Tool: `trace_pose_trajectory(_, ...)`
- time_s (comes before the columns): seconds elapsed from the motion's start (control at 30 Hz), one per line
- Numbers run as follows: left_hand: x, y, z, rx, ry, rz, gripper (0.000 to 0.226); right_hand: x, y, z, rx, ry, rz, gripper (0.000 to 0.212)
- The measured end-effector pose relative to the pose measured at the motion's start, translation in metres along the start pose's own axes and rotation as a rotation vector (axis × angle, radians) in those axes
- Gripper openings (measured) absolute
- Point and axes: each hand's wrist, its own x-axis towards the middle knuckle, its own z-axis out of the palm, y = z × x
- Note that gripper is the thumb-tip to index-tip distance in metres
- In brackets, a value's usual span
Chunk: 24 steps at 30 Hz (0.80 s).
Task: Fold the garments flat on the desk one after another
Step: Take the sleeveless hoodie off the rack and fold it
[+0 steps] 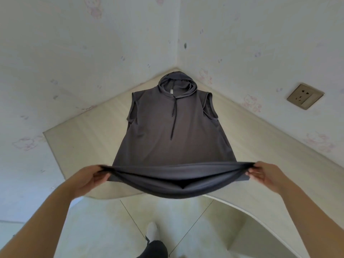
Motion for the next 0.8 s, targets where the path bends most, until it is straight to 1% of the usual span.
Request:
trace_pose_trajectory(0.17,0.061,0.059,0.041,-0.336,-0.039,0.110,0.021,0.039,-0.059,0.049,0.114,-0.034,-0.160,0.013)
trace_pose_trajectory(0.2,0.071,0.064,0.048,-0.352,-0.068,0.131,0.024,0.047,-0.062,0.057,0.131,-0.044,-0.197,0.017)
trace_pose_trajectory(0.23,0.085,0.067,0.054,-0.323,-0.090,0.145,0.036,0.058,-0.062,0.066,0.114,-0.051,-0.215,0.031)
trace_pose_trajectory(0.27,0.094,0.064,0.061,-0.216,-0.098,0.167,0.050,0.066,-0.057,0.073,0.027,-0.054,-0.214,0.046)
trace_pose_trajectory(0.3,0.100,0.057,0.067,-0.017,-0.072,0.207,0.057,0.071,-0.047,0.080,-0.120,-0.044,-0.200,0.057)
trace_pose_trajectory(0.33,0.104,0.047,0.071,0.218,-0.040,0.254,0.058,0.073,-0.037,0.087,-0.296,-0.034,-0.195,0.061)
trace_pose_trajectory(0.37,0.112,0.035,0.072,0.468,-0.026,0.304,0.058,0.078,-0.024,0.094,-0.501,-0.033,-0.205,0.061)
trace_pose_trajectory(0.47,0.134,0.000,0.063,1.147,-0.098,0.442,0.050,0.090,0.014,0.100,-1.112,-0.139,-0.305,0.056)
trace_pose_trajectory(0.53,0.141,-0.011,0.055,1.486,-0.045,0.487,0.049,0.098,0.030,0.095,-1.387,-0.101,-0.430,0.052)
trace_pose_trajectory(0.57,0.140,-0.015,0.050,1.578,0.005,0.529,0.048,0.098,0.035,0.090,-1.451,-0.058,-0.491,0.050)
trace_pose_trajectory(0.6,0.139,-0.018,0.047,1.609,0.050,0.577,0.047,0.099,0.038,0.085,-1.477,-0.013,-0.531,0.047)
trace_pose_trajectory(0.67,0.135,-0.021,0.041,1.580,0.139,0.603,0.046,0.095,0.040,0.078,-1.534,0.090,-0.540,0.043)
trace_pose_trajectory(0.73,0.136,-0.019,0.044,1.604,0.240,0.585,0.042,0.092,0.034,0.081,-1.645,0.233,-0.496,0.033)
trace_pose_trajectory(0.77,0.138,-0.016,0.050,1.628,0.264,0.612,0.037,0.092,0.030,0.089,-1.672,0.282,-0.510,0.027)
trace_pose_trajectory(0.8,0.140,-0.012,0.061,1.634,0.250,0.666,0.030,0.091,0.024,0.101,-1.643,0.287,-0.539,0.024)
